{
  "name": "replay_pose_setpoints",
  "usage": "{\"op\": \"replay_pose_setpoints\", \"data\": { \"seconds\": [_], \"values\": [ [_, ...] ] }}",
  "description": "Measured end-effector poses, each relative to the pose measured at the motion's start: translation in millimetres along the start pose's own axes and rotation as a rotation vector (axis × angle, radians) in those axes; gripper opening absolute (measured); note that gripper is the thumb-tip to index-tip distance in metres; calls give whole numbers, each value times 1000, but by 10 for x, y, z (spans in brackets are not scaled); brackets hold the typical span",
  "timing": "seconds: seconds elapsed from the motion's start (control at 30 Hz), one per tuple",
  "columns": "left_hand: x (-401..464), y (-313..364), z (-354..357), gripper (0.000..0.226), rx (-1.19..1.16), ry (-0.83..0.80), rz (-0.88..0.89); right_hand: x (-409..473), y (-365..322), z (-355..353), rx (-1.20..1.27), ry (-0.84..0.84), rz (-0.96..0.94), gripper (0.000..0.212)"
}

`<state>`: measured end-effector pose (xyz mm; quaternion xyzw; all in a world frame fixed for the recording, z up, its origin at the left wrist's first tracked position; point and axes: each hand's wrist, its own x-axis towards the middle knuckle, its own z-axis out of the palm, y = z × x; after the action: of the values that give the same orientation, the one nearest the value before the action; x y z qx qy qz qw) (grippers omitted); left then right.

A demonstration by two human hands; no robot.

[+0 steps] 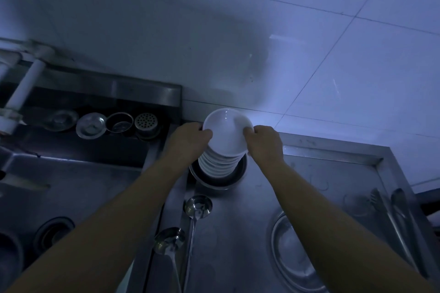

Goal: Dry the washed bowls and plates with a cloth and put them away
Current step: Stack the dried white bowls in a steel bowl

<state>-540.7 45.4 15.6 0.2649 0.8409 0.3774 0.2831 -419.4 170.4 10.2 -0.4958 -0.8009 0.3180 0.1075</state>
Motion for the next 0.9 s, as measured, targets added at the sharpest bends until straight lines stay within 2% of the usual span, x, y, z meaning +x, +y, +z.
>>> {"op": "replay_pose_setpoints", "data": {
  "seconds": [0.23,0.37,0.47,0.53,0.6,0.73,0.9],
  "values": [
    [-119,10,-15,50,23,36,26,-95,-21,-69,-39,26,-3,53],
    [-313,37,-16,38,72,174,97,-257,69,-172,28,56,-28,46],
    [-567,80,63,39,125,355,203,-481,202,-307,9,105,-81,37],
    [-789,109,172,36,121,392,283,-660,337,-403,9,108,-108,32],
    [-1021,102,348,32,104,358,329,-860,516,-511,50,99,-107,32],
    [-1481,46,863,29,124,178,312,-1288,1016,-727,86,50,-55,32],
    [-1996,57,1643,29,276,-29,311,-1841,1860,-1055,-125,-43,-8,31]
  ]
}}
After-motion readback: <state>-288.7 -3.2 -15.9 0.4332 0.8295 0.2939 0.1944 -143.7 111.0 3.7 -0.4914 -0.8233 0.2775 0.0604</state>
